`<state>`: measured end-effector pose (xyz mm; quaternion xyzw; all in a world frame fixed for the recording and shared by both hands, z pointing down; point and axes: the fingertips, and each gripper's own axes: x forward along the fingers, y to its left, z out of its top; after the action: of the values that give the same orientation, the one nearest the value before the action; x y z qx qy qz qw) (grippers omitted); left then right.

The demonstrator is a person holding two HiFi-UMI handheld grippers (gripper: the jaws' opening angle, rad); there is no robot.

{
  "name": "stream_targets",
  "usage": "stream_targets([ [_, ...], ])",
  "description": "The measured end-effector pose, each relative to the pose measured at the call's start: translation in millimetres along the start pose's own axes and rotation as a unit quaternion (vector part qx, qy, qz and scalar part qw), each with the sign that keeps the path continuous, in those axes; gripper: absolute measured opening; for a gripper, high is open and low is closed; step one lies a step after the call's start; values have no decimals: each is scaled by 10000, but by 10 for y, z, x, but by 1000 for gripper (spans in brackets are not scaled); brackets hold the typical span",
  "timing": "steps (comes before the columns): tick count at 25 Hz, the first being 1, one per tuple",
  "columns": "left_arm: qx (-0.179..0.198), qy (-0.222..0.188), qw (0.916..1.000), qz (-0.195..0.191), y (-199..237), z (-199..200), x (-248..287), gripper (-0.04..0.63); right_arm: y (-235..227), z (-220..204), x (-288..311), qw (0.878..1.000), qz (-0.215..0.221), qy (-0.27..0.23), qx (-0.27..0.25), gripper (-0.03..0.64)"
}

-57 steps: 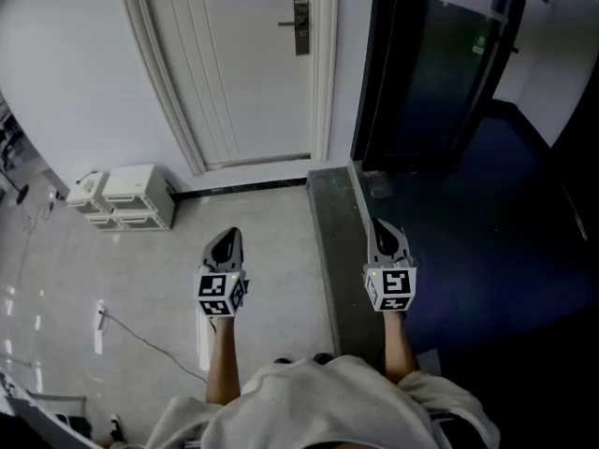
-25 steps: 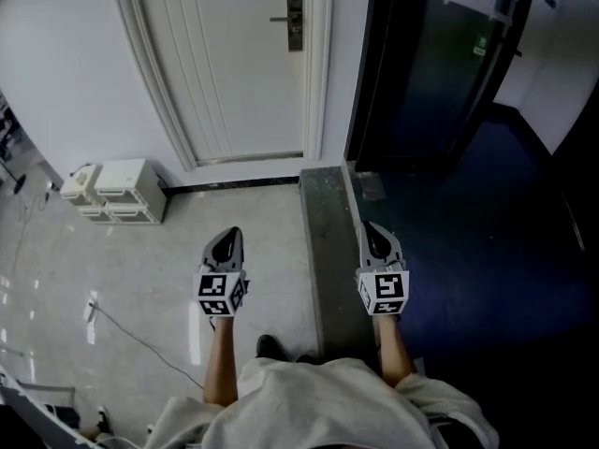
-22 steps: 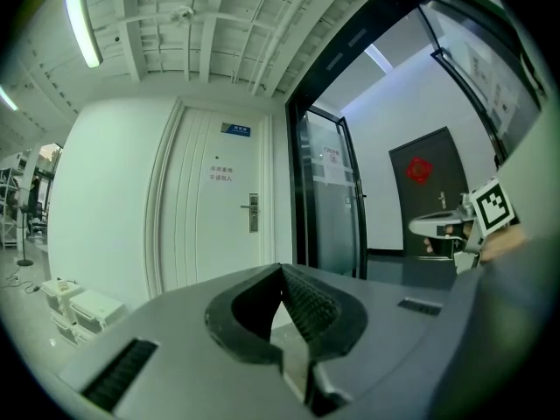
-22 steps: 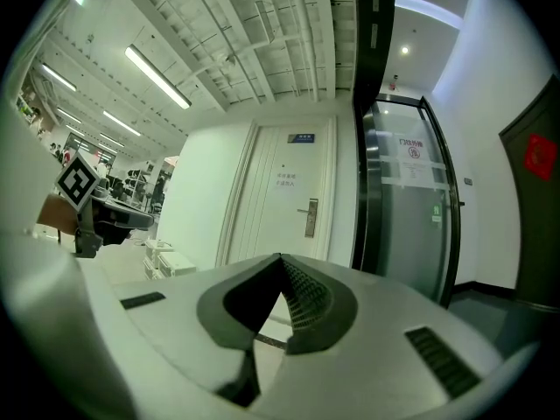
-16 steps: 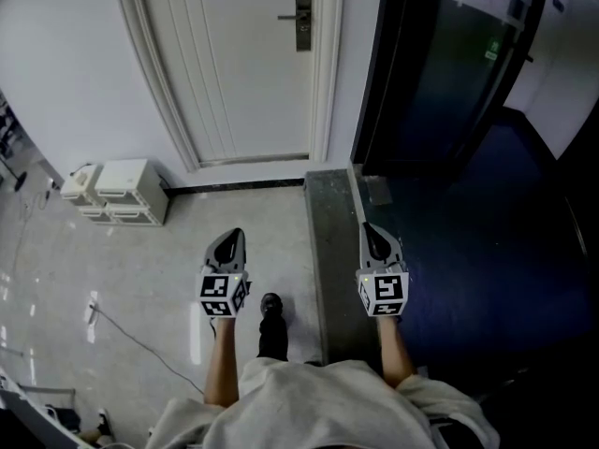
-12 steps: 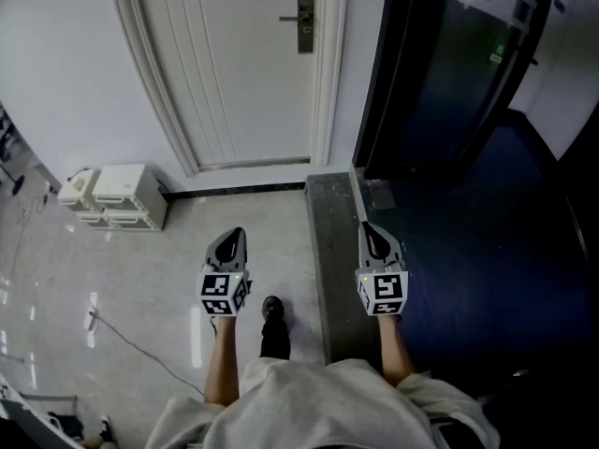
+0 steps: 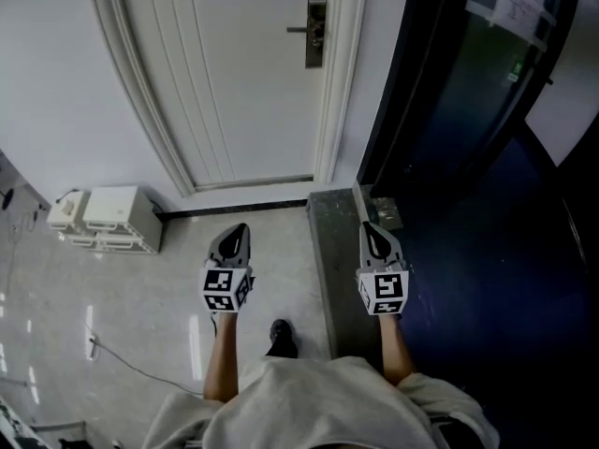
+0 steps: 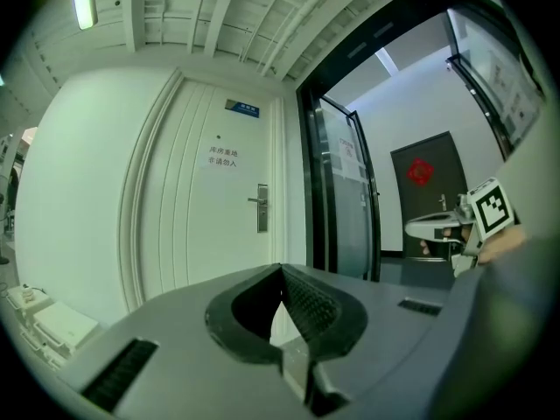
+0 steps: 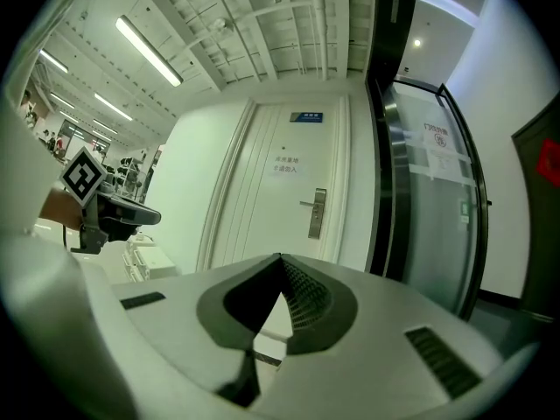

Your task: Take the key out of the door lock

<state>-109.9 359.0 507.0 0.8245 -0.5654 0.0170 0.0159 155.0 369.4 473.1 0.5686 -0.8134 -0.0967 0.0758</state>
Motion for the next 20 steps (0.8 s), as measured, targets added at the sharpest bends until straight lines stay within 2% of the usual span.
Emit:
stream_targets([
  [12,-77,-8,9997,-228,1037,225,1353,17,-110,123,1616,9997,-158,164,-133,23],
  [20,-178,26,9991,-393,1315,176,1873,17,-98,29,2104,9991,-214,318,-190,23],
])
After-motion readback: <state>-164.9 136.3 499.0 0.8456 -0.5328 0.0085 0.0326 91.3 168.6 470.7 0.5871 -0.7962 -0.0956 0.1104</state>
